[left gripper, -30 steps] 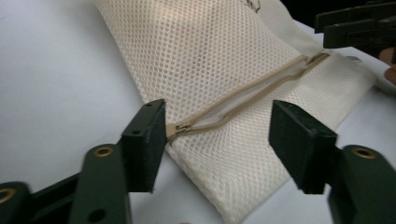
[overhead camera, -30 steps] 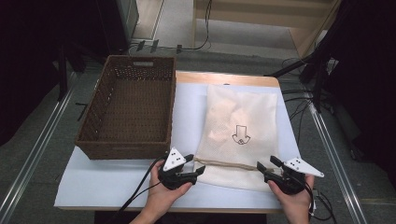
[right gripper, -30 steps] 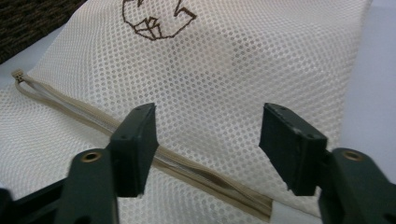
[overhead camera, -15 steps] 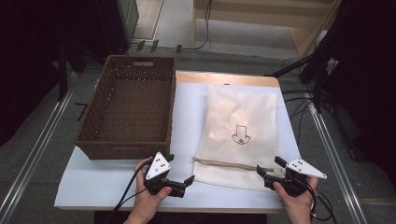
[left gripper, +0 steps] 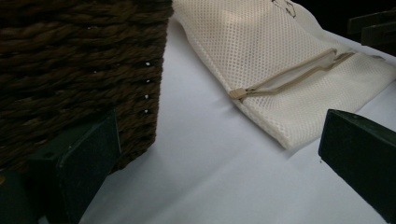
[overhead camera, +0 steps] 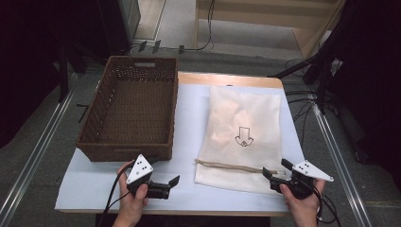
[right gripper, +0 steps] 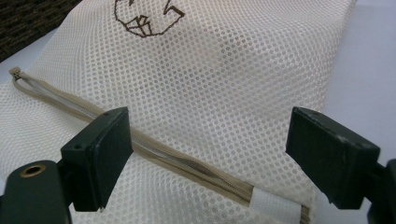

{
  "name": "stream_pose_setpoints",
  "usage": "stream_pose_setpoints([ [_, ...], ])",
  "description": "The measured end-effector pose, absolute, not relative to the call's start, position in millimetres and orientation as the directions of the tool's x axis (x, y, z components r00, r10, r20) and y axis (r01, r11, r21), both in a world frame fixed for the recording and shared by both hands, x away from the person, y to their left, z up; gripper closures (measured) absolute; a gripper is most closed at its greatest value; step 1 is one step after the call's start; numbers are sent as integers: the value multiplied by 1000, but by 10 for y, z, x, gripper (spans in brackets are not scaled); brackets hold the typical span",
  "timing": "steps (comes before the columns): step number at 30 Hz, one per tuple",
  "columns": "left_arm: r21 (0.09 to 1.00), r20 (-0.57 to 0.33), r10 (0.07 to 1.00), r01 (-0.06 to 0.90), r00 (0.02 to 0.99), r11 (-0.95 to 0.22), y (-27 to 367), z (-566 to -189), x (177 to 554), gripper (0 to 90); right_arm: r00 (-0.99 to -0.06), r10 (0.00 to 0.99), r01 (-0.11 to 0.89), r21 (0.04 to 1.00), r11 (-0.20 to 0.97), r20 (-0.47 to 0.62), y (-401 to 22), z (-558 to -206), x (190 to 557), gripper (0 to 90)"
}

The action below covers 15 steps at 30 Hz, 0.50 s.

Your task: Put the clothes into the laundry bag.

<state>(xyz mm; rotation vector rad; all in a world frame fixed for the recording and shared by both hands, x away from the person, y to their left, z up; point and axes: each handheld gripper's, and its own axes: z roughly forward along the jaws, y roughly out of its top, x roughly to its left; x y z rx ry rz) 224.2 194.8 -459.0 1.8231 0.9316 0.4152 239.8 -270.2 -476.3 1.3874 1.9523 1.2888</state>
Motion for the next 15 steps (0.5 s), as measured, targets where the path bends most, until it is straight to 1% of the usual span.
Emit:
stream_pose_setpoints([
  [4,891,-134,773,417,620,-180,2099,-4587,2236,0,-406,898,510,857,67,171,-2731,-4778,2415,147],
  [8,895,-174,789,430,589,-123,2218,-4591,2237,0,-396,901,517,854,60,176,-2760,-4796,2425,147],
  [15,884,-112,798,427,592,-193,2093,-4641,2230,0,-393,904,526,848,73,166,-2729,-4822,2441,147],
])
